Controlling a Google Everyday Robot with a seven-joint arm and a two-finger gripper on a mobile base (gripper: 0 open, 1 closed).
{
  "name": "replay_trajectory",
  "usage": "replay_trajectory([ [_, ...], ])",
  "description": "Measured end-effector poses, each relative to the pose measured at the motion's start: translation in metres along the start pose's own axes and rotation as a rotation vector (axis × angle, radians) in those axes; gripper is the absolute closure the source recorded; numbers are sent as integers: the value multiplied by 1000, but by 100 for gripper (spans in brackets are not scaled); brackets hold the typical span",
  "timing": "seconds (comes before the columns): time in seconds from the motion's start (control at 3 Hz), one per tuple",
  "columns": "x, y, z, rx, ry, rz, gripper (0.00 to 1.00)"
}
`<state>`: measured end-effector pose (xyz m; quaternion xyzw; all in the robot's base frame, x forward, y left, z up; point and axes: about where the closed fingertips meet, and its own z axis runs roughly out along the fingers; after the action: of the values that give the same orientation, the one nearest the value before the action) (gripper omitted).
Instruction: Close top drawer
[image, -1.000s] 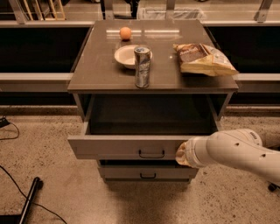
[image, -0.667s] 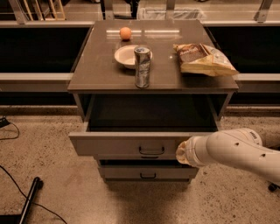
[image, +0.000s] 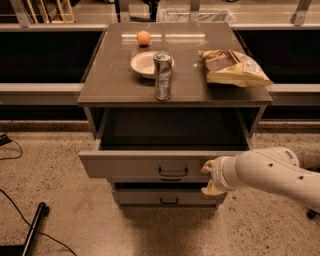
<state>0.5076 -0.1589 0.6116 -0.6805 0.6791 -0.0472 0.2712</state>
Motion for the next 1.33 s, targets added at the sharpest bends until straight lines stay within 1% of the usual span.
replay_trajectory([
  [0.33,0,0,0,0,0,0,0],
  [0.67,-1,0,0,-2,-2,-7,2],
  [1.0,-6,1,1,-13,-12,-38,25],
  [1.33,1,-25,18,20,-42,-54,54],
])
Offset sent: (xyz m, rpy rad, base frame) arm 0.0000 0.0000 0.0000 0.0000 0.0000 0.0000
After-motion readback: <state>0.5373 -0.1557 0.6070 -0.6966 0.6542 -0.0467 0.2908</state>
